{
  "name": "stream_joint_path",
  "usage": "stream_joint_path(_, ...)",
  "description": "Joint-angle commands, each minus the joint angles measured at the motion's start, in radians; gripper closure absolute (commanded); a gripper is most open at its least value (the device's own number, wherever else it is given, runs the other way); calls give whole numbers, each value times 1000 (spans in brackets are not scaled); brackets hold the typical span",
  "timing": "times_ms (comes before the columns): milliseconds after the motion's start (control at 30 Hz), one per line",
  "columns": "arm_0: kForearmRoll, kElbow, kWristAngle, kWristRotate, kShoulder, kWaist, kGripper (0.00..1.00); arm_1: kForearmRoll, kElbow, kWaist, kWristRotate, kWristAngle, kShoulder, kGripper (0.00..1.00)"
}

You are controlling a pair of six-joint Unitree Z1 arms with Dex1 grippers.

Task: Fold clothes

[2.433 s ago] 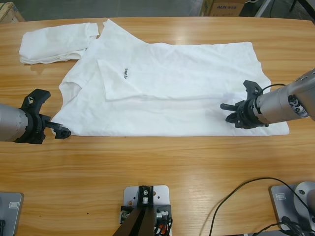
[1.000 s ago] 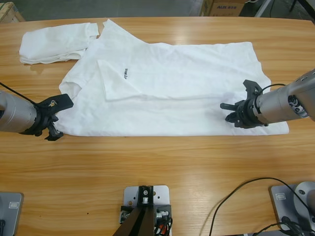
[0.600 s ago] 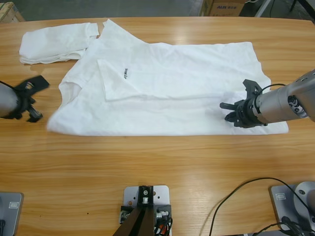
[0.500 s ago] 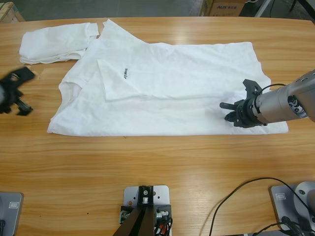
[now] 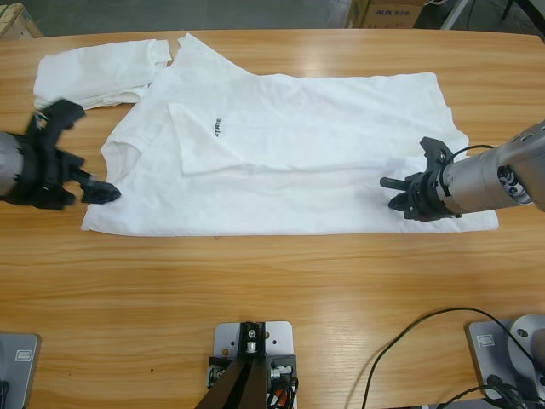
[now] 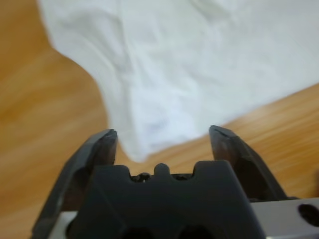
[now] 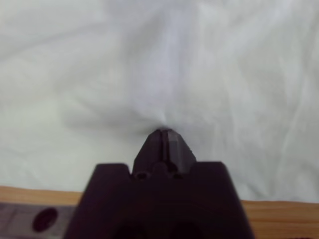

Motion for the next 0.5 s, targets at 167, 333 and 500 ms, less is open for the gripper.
stream_joint_path(167, 32, 76, -61, -209, 197, 21, 1000, -3, 43, 7, 1, -9, 46, 1000)
stream_joint_path(333, 72, 104, -12, -222, 178, 102, 1000, -6, 43, 6, 1, -7, 55, 1000)
stream_joint_path(500, 73, 129, 3, -255, 139, 186, 1000, -9, 46, 7, 1, -6, 59, 1000)
